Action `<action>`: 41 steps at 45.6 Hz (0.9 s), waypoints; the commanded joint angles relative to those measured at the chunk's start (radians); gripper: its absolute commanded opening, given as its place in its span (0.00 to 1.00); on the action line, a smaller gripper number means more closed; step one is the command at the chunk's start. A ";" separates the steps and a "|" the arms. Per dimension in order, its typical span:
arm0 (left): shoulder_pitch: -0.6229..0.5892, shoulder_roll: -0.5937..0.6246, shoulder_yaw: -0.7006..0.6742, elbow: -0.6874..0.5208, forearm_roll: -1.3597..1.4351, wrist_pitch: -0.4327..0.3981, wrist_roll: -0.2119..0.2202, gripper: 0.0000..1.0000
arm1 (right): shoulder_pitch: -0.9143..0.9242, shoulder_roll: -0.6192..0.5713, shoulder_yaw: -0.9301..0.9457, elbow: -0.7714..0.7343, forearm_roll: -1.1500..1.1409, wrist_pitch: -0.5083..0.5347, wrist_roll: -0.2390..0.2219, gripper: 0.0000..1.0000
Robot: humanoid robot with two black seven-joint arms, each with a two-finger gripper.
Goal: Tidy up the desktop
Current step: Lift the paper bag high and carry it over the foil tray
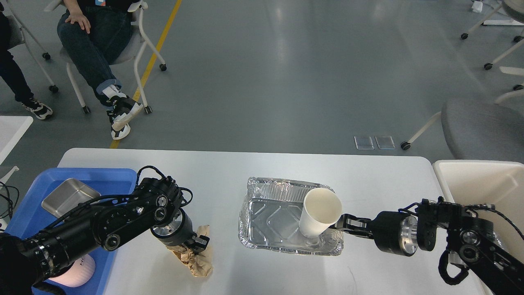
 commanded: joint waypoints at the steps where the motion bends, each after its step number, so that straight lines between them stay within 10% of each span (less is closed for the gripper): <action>1: -0.002 -0.001 -0.002 -0.003 0.000 0.004 0.009 0.00 | -0.002 0.000 0.001 0.000 0.000 0.000 0.000 0.00; 41: -0.358 0.203 -0.250 -0.058 -0.342 0.000 0.009 0.00 | -0.008 -0.002 -0.012 0.000 0.003 0.012 -0.002 0.00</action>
